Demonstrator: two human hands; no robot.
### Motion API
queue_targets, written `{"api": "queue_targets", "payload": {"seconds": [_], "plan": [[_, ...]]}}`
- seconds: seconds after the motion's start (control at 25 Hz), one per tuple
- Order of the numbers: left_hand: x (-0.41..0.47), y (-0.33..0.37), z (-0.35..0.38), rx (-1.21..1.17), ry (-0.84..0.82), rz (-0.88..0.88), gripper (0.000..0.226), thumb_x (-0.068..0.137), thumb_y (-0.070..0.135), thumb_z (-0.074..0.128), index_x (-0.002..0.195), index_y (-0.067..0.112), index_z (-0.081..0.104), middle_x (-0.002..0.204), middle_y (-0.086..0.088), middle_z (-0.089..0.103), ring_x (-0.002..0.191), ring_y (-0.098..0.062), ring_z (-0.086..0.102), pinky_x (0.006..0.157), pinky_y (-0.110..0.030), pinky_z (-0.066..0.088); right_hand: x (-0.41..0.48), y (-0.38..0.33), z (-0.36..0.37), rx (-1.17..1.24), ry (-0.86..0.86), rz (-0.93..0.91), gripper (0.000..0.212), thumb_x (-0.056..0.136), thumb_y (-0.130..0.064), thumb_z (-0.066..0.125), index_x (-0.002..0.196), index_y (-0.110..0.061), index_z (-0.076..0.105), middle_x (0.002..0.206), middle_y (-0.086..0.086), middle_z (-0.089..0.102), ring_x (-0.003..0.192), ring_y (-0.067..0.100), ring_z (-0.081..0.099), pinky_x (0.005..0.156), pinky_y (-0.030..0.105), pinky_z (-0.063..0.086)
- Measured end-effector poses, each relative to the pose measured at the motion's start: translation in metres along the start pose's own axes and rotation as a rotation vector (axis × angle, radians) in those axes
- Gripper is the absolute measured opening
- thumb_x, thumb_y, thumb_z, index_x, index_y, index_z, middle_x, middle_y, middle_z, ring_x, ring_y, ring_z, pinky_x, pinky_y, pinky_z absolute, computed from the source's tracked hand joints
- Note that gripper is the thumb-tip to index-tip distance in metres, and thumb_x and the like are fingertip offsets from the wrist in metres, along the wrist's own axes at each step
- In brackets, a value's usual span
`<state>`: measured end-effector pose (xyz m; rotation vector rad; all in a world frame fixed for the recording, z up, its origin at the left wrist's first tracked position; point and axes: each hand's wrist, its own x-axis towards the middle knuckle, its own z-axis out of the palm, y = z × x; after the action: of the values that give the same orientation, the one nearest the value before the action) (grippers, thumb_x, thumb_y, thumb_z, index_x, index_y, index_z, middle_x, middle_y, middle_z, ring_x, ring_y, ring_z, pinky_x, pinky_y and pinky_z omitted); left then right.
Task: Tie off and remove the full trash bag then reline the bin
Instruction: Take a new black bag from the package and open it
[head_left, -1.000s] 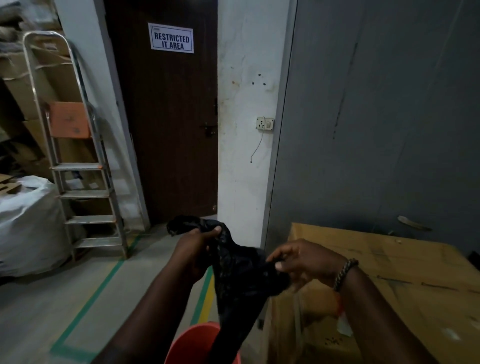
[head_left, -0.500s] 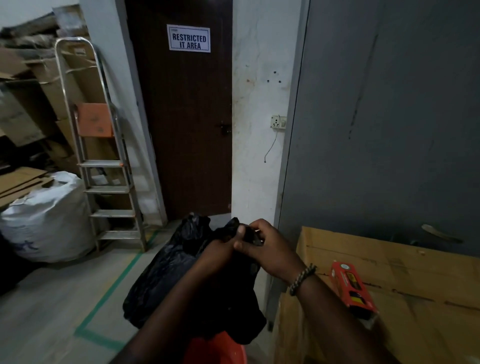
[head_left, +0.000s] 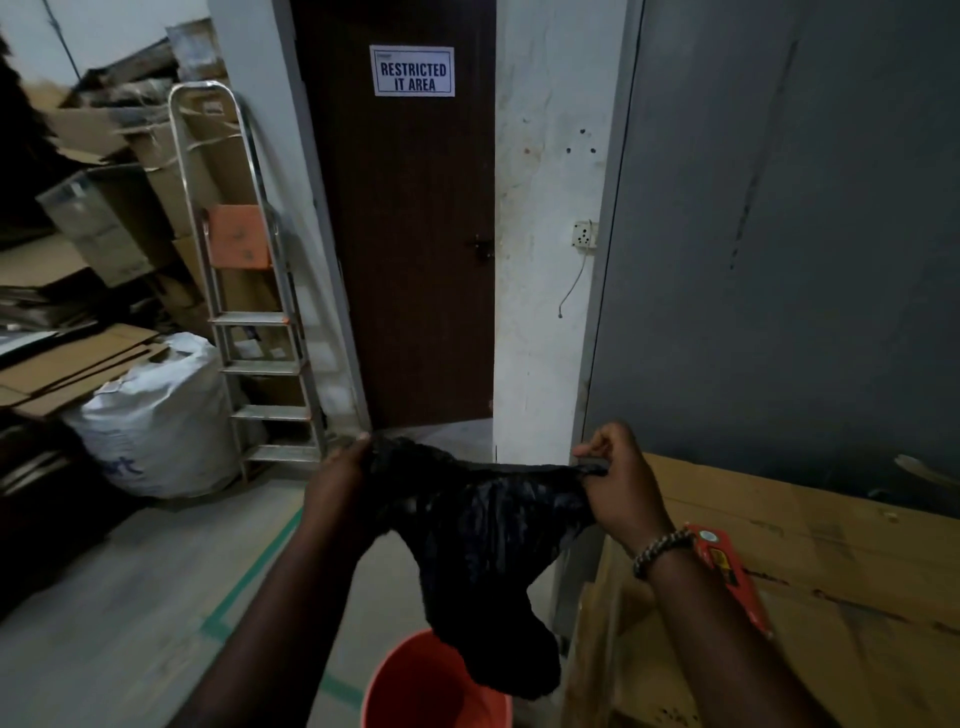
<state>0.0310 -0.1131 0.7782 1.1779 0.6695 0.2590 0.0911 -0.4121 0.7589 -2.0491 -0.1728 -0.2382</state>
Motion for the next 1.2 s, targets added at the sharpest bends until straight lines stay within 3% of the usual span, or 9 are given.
{"api": "queue_targets", "payload": {"seconds": [0.2,0.44,0.56,0.68,0.76,0.92,1.0,1.08,1.2], "plan": [[0.005,0.027,-0.030,-0.299,0.071,0.156,0.027,0.104,0.027,0.051,0.127,0.023,0.064,0.111,-0.011,0.073,0.086,-0.028,0.071,0.066,-0.037,0.057,-0.014,0.003,-0.016,-0.062,-0.072,0.016,0.040,0.085,0.005,0.061,0.100,-0.028,0.044,0.100,-0.003,0.062,0.090,0.019,0.065,0.067,0.039,0.054],[-0.003,0.033,-0.046,-0.341,0.030,0.184,0.035,0.106,0.033,0.045,0.138,0.035,0.059,0.135,-0.004,0.066,0.117,-0.030,0.066,0.091,-0.044,0.057,-0.044,-0.017,-0.006,-0.075,-0.697,-0.315,0.052,0.080,0.014,0.061,0.076,-0.038,0.069,0.144,-0.019,0.052,0.131,-0.004,0.048,0.102,0.020,0.048],[-0.007,0.032,-0.057,-0.384,0.011,0.186,0.033,0.107,0.037,0.044,0.132,0.032,0.065,0.127,-0.002,0.071,0.113,-0.025,0.069,0.088,-0.041,0.056,-0.046,-0.015,0.004,-0.431,-0.846,-0.308,0.046,0.091,0.005,0.055,0.108,-0.032,0.076,0.150,-0.015,0.048,0.129,0.006,0.052,0.105,0.023,0.046],[-0.002,0.032,-0.075,-0.346,-0.051,0.223,0.035,0.108,0.034,0.041,0.134,0.026,0.063,0.121,-0.003,0.074,0.110,-0.024,0.070,0.091,-0.043,0.054,-0.045,-0.017,0.004,-0.767,-0.805,-0.079,0.043,0.096,-0.003,0.048,0.130,-0.021,0.068,0.135,0.000,0.063,0.086,0.008,0.062,0.067,0.011,0.045],[0.003,0.036,-0.086,-0.278,-0.053,0.251,0.031,0.107,0.027,0.045,0.132,0.026,0.064,0.121,-0.004,0.073,0.107,-0.025,0.069,0.092,-0.044,0.054,-0.042,-0.018,0.008,-0.790,-0.679,0.044,0.037,0.099,-0.013,0.047,0.132,-0.017,0.063,0.124,0.011,0.068,0.078,0.015,0.063,0.059,0.019,0.041],[0.011,0.046,-0.101,-0.140,-0.036,0.342,0.024,0.102,0.009,0.052,0.093,0.026,0.065,0.091,-0.003,0.068,0.081,-0.022,0.064,0.067,-0.031,0.054,-0.033,-0.017,0.026,-0.529,-0.408,0.269,0.082,0.098,-0.035,0.051,0.158,-0.038,-0.005,0.115,0.013,0.066,0.066,0.014,0.054,0.052,0.024,0.040],[0.011,0.056,-0.109,-0.026,-0.125,0.364,0.035,0.099,-0.001,0.046,0.085,0.020,0.070,0.086,-0.006,0.071,0.077,-0.026,0.066,0.059,-0.028,0.054,-0.032,-0.023,0.040,-0.491,-0.263,0.229,0.074,0.095,-0.032,0.055,0.155,-0.035,0.012,0.104,0.008,0.065,0.071,0.018,0.058,0.061,0.029,0.050],[0.013,0.066,-0.114,0.114,-0.217,0.315,0.040,0.096,-0.006,0.042,0.093,0.013,0.077,0.097,-0.012,0.076,0.087,-0.034,0.072,0.064,-0.033,0.055,-0.032,-0.034,0.056,-0.565,-0.121,0.160,0.045,0.090,-0.021,0.059,0.130,-0.026,0.039,0.093,0.003,0.060,0.078,0.023,0.060,0.071,0.037,0.057],[0.013,0.074,-0.115,0.237,-0.391,0.248,0.041,0.099,-0.004,0.044,0.111,0.015,0.078,0.113,-0.006,0.077,0.105,-0.026,0.073,0.081,-0.036,0.056,-0.037,-0.049,0.091,-0.790,-0.189,0.123,0.034,0.077,-0.023,0.064,0.104,-0.033,0.046,0.116,0.001,0.051,0.109,0.030,0.052,0.094,0.046,0.050]]}}
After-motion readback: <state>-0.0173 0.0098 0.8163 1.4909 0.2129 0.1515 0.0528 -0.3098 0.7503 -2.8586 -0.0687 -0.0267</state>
